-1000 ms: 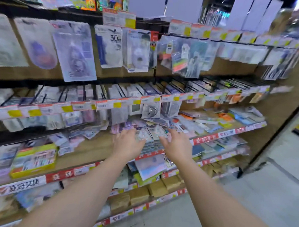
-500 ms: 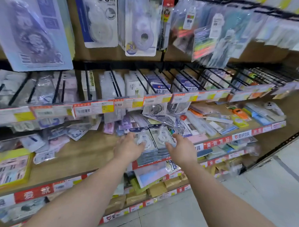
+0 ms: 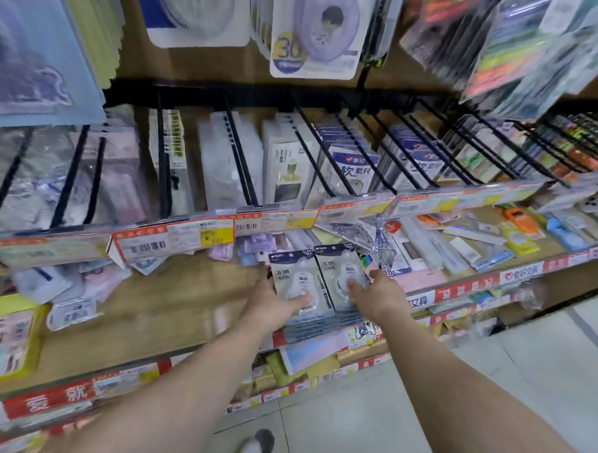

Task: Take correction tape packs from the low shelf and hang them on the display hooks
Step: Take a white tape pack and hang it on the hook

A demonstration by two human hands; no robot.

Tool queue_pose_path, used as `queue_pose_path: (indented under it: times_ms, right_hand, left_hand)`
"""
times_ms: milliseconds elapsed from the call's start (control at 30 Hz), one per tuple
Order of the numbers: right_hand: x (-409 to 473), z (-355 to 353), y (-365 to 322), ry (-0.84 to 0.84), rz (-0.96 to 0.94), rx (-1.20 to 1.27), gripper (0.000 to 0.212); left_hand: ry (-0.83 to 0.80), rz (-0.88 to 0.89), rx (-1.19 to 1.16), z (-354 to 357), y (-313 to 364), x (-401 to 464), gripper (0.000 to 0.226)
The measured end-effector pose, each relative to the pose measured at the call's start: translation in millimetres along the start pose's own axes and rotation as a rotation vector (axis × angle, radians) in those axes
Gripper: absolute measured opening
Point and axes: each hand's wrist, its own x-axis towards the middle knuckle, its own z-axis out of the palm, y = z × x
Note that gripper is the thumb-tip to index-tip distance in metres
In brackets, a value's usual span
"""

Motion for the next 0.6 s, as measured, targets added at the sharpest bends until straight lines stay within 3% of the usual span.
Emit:
queue_pose_path:
  times_ms: [133,267,433,600]
  right_hand:
    - [4,-2,-1,-0.035,0.019,0.054,0.072]
    - [0,-3,0,-0.066,0.019,0.231,0.078]
    - [-13,-2,8,-0.065,-0.038,0.445,0.081]
    - [-32,-1,20,-0.111,-0.133,0.528,0.081]
  left_hand:
    - [-0.02,-0.005,0.0,-2,1,2,0.065]
    - [0.017,-0.029,-0.019,0,-4,3,0.079]
    - [0.069,-0.022,-0.131,-1,-5,-15,0.056]
    - [0.122,-0.008,-0.268,-2,-6,-48,0.06]
